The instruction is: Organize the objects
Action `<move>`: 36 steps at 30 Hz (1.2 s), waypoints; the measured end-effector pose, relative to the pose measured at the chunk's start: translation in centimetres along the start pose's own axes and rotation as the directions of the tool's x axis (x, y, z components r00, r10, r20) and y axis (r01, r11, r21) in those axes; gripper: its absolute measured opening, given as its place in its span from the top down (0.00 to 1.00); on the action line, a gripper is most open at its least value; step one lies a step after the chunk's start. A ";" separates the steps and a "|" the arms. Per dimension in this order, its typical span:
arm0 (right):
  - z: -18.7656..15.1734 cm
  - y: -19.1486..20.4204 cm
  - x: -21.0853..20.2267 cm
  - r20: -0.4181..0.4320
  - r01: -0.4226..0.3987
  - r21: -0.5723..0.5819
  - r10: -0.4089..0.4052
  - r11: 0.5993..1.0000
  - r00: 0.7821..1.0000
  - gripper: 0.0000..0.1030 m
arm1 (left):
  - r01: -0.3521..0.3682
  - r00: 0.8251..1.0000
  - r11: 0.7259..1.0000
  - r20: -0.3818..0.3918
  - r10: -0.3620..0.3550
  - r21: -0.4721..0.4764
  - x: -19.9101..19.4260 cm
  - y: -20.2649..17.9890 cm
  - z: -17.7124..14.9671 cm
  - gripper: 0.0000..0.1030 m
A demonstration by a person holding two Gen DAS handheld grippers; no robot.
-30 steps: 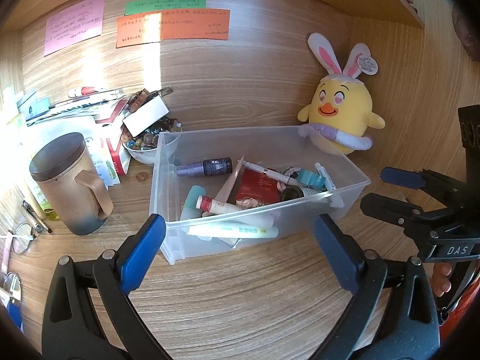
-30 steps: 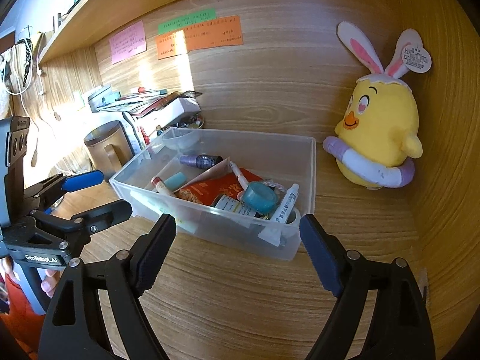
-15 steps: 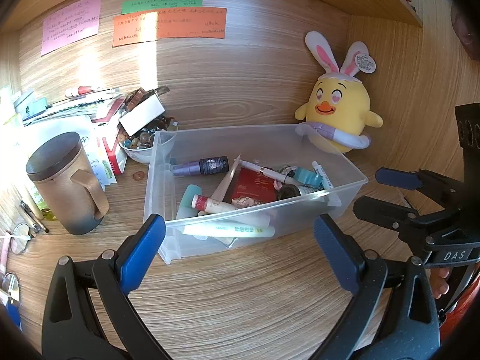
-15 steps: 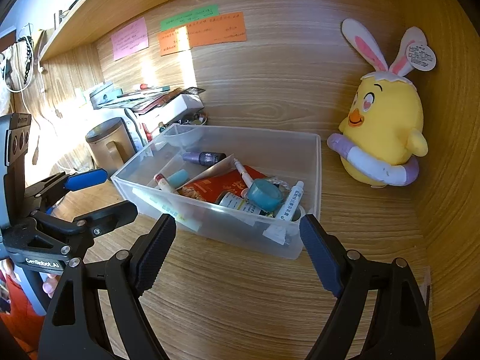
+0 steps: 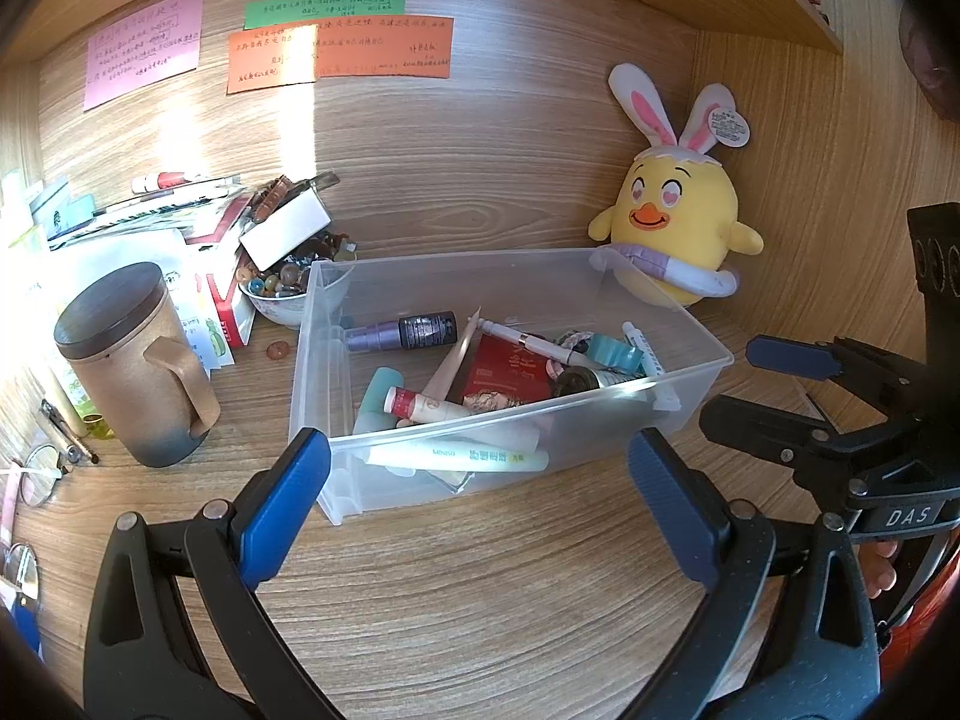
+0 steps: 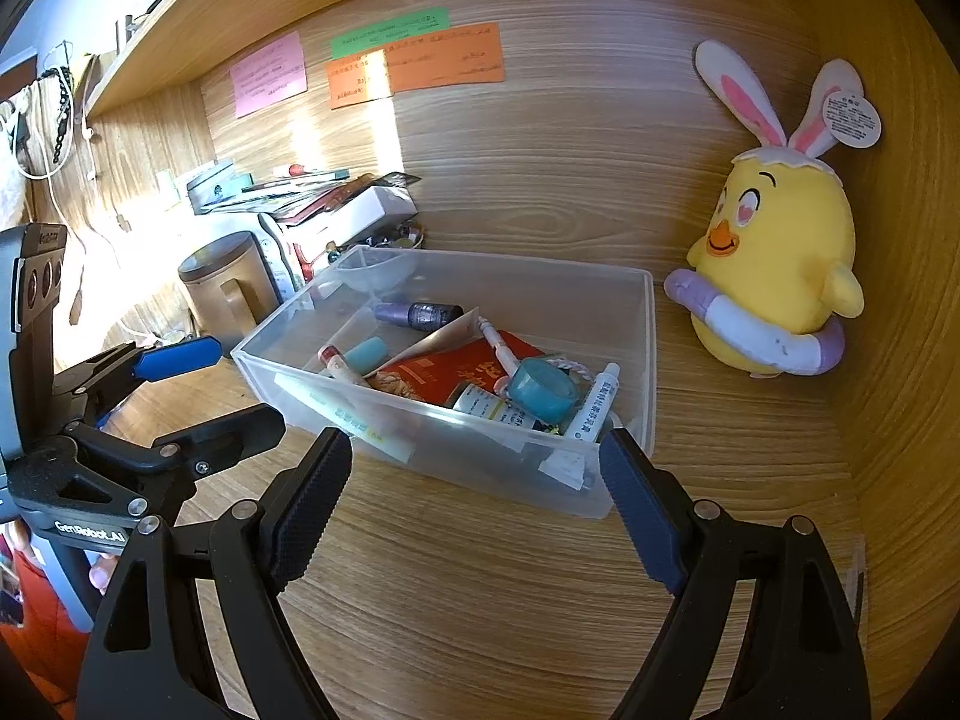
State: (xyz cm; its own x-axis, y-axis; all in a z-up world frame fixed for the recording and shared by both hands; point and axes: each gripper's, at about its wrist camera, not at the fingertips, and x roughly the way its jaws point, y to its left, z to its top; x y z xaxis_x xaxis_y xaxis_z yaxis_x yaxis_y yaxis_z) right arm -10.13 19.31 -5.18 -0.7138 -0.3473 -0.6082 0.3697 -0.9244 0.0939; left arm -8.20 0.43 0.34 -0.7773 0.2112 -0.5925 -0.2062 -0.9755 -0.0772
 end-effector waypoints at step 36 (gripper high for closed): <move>-0.2 -0.1 0.1 -0.010 -0.010 0.010 0.010 1.000 1.000 0.20 | 0.015 1.000 1.000 -0.017 -0.015 -0.005 0.2 0.0 -0.2 0.01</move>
State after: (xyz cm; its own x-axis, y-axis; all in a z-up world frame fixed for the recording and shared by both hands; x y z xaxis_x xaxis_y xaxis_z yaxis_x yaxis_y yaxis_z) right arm -10.12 19.41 -5.44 -0.7043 -0.3552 -0.6147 0.3709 -0.9224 0.1080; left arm -8.20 0.41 0.05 -0.7641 0.2246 -0.6048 -0.2147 -0.9725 -0.0898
